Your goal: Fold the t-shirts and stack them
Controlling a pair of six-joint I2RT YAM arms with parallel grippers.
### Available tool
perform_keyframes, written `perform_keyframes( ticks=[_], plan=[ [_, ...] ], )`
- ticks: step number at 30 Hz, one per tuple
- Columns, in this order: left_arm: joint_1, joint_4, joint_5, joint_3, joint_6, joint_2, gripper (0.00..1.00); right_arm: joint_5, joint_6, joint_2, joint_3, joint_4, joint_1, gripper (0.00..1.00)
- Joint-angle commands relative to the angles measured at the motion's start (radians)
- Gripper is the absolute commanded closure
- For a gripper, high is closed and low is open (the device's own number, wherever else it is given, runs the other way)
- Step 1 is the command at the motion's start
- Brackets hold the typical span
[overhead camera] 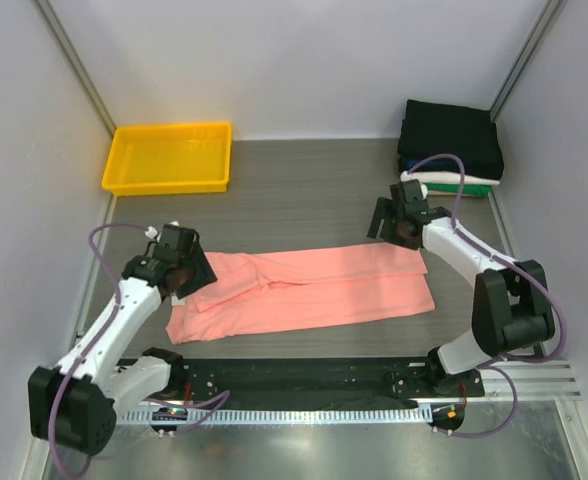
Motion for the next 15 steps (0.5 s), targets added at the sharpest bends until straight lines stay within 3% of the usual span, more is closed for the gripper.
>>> perform_keyframes(
  ticks=[1, 9, 15],
  plan=[
    [-0.008, 0.182, -0.025, -0.076, -0.073, 0.123, 0.46, -0.071, 0.009, 0.052, -0.069, 0.088, 0.035, 0.21],
    [-0.03, 0.379, -0.031, -0.171, -0.116, 0.378, 0.51, -0.017, 0.095, 0.038, -0.221, 0.082, 0.159, 0.23],
    [-0.089, 0.439, -0.082, -0.029, -0.138, 0.616, 0.53, -0.08, 0.229, -0.072, -0.385, 0.113, 0.347, 0.24]
  ],
)
